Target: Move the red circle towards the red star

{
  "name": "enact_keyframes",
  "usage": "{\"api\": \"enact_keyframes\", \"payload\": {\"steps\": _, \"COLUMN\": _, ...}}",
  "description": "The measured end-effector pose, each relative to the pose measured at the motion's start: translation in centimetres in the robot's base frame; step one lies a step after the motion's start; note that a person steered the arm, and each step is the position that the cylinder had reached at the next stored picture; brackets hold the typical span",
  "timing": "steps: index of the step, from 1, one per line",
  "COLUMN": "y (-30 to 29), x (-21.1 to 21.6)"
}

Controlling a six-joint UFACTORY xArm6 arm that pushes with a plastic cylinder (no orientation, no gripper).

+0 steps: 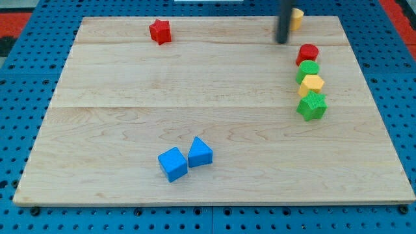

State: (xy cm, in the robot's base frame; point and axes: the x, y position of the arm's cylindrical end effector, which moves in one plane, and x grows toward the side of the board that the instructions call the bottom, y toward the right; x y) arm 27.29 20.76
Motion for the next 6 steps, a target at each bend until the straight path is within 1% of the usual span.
{"api": "enact_keyframes", "payload": {"steps": 1, "y": 8.6, "x": 3.1}}
{"api": "enact_keyframes", "payload": {"steps": 2, "y": 1.7, "x": 6.0}}
{"api": "enact_keyframes", "payload": {"steps": 3, "y": -9.3, "x": 2.9}}
{"api": "enact_keyframes", "payload": {"steps": 4, "y": -21.8, "x": -1.2}}
{"api": "enact_keyframes", "payload": {"steps": 5, "y": -22.0, "x": 2.3}}
{"api": "enact_keyframes", "payload": {"steps": 6, "y": -22.4, "x": 4.3}}
